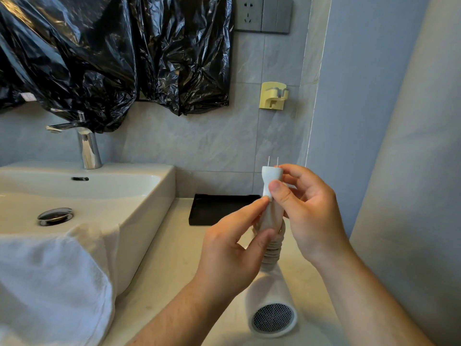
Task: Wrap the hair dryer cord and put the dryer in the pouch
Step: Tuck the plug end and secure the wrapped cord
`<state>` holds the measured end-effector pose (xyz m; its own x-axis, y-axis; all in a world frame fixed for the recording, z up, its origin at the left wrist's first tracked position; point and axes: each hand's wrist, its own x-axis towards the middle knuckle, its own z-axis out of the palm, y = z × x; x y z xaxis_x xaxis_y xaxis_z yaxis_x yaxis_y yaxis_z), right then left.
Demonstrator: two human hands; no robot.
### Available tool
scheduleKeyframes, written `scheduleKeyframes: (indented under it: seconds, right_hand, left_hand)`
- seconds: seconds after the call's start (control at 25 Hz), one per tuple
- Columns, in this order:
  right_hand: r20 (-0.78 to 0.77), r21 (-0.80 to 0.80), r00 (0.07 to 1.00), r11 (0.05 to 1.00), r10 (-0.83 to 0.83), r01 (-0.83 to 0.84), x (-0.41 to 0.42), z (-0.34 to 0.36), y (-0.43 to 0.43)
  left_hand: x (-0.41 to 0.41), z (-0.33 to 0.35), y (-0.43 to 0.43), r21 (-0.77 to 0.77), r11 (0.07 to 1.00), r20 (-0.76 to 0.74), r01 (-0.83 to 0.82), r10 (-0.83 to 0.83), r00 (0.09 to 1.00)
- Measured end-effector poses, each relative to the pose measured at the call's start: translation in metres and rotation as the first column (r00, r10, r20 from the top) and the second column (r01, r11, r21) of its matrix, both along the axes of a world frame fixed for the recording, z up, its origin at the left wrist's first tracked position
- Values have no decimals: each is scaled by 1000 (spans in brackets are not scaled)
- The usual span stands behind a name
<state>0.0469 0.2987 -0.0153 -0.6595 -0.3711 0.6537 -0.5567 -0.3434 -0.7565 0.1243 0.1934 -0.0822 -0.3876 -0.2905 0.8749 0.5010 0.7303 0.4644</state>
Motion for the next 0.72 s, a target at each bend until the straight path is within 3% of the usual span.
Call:
scheduleKeyframes:
  seconds: [0.16, 0.28, 0.36, 0.44, 0.52, 0.64, 0.72]
  right_hand:
    - [130, -122, 978, 981, 163, -148, 0, -1, -2]
    - [311, -321, 846, 886, 432, -334, 2, -1, -4]
    - [375, -387, 774, 845, 511, -370, 4, 0, -4]
    - [396, -364, 789, 870, 469, -333, 4, 0, -5]
    - [364, -306, 864, 921, 348, -242, 5, -1, -6]
    - [172, -178, 983, 984, 58, -26, 2, -6, -9]
    - [106, -127, 994, 991, -21, 34, -2, -11, -11]
  left_hand:
    - [0, 1, 0, 103, 995, -6, 2, -1, 1000]
    - [-1, 3, -5, 226, 974, 52, -27, 15, 999]
    - [-1, 4, -6, 260, 964, 78, -50, 30, 996]
    - [0, 6, -4, 230, 968, 116, -102, 76, 990]
    - [1, 6, -3, 231, 965, 153, -122, 88, 984]
    - [1, 6, -3, 243, 961, 181, -134, 91, 979]
    - [1, 6, -3, 242, 962, 175, -124, 82, 981]
